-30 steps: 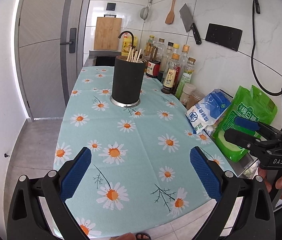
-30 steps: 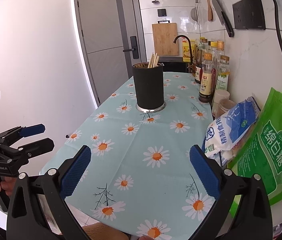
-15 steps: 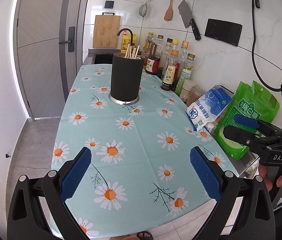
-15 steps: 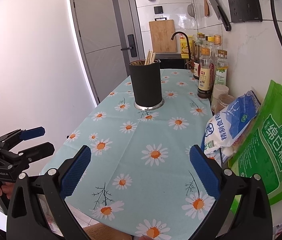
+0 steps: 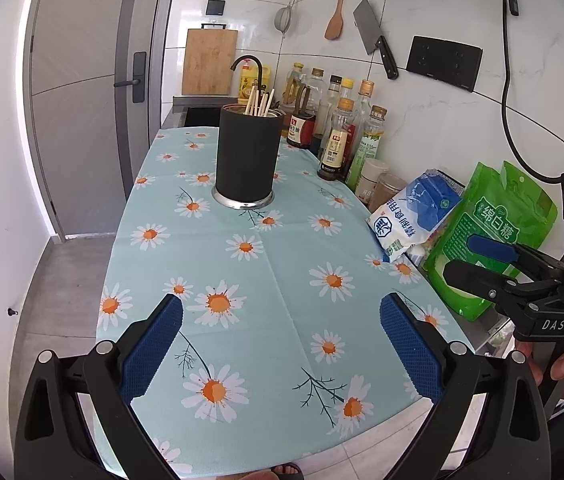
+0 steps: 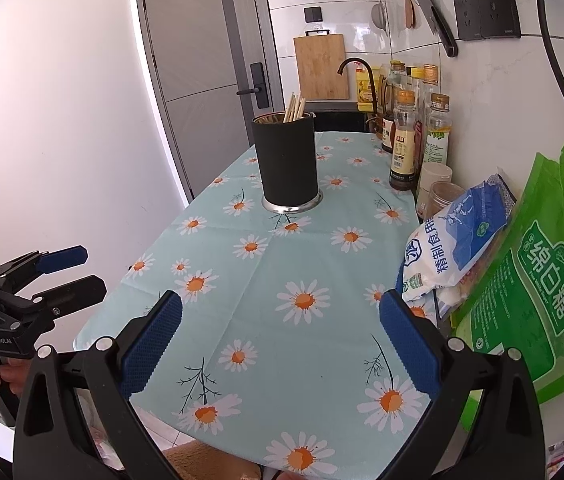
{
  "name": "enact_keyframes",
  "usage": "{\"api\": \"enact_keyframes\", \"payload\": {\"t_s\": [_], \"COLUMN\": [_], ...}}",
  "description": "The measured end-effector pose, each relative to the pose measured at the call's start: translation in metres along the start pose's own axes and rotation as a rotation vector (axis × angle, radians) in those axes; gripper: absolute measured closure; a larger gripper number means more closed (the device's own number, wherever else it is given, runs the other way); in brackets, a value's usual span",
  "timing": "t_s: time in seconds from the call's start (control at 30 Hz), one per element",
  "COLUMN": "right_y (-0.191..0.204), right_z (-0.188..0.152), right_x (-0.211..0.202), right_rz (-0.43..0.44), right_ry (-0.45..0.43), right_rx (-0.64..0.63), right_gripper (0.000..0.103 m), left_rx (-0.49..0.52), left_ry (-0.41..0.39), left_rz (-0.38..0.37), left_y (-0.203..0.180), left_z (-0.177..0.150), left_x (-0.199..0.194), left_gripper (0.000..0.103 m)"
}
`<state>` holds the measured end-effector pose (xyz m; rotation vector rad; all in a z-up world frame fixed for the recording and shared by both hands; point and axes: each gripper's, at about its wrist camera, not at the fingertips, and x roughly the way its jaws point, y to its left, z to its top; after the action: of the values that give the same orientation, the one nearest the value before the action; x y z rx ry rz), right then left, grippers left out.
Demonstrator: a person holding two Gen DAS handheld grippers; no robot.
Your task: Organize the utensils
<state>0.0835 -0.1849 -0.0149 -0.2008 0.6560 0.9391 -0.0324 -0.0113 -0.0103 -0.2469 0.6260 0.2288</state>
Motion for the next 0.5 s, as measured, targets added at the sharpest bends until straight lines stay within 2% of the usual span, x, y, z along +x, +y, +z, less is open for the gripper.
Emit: {"api": "enact_keyframes", "payload": {"t_s": [0.5], "right_y": [0.0007], "right_z": [-0.0016], "right_x": [0.0007], "right_rz": [0.010], "right_ry": [0.009], "right_rx": [-0.004], "right_gripper": [0.005], "left_rx": [0.004], "left_ry": [-0.004], "left_rz": [-0.006], "left_y": [-0.0045], "left_z": [-0.0029], "left_x": [-0.0022], "left_gripper": [0.007]}}
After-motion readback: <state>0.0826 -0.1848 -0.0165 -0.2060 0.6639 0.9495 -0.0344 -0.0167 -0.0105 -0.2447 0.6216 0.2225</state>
